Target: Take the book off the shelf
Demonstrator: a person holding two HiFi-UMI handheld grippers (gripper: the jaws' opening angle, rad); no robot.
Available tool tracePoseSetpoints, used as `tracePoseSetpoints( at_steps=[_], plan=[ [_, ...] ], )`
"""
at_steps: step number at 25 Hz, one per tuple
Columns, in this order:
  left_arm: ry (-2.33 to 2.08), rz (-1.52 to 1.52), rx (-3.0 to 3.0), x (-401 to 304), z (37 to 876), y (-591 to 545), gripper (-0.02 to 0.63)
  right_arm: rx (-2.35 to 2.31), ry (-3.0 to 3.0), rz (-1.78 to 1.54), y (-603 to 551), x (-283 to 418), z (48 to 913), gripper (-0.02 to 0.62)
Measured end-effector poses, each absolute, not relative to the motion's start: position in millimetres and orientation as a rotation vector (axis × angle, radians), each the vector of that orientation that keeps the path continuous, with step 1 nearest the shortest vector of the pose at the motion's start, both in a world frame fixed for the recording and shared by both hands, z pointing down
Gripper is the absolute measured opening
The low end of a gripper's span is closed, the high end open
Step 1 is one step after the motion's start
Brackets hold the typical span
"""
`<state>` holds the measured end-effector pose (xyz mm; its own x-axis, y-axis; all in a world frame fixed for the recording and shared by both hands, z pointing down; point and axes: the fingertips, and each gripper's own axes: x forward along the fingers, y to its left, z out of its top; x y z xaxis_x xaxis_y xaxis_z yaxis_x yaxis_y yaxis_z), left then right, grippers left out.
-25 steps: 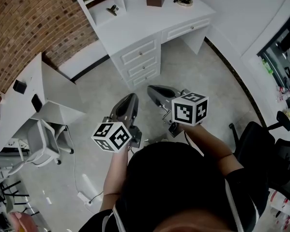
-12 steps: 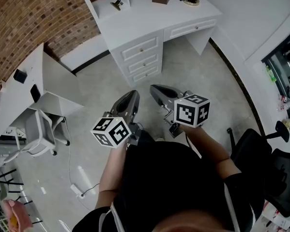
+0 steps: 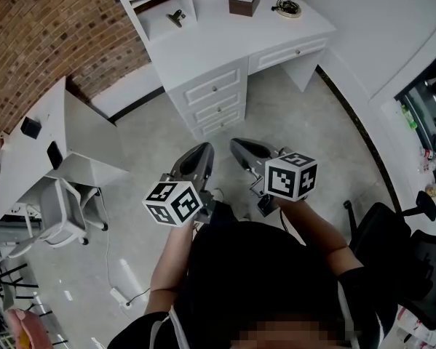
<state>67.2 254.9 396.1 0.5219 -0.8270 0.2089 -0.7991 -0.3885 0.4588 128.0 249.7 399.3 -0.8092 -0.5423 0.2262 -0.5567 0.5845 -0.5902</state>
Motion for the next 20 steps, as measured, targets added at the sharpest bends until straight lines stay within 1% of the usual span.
tracePoseSetpoints(
  at_steps=[6,20],
  plan=[
    [-1.301,-0.055,2.252,54.9,402.0,222.5,-0.002,0.999,-2.747,1.061,215.7,116.2,403.6,-0.002],
    [-1.259,-0.082,2.267,-16.3,394.0,143.5,-0.002,1.012,-2.732,1.006,139.5,40.8,395.2,-0.002]
  ],
)
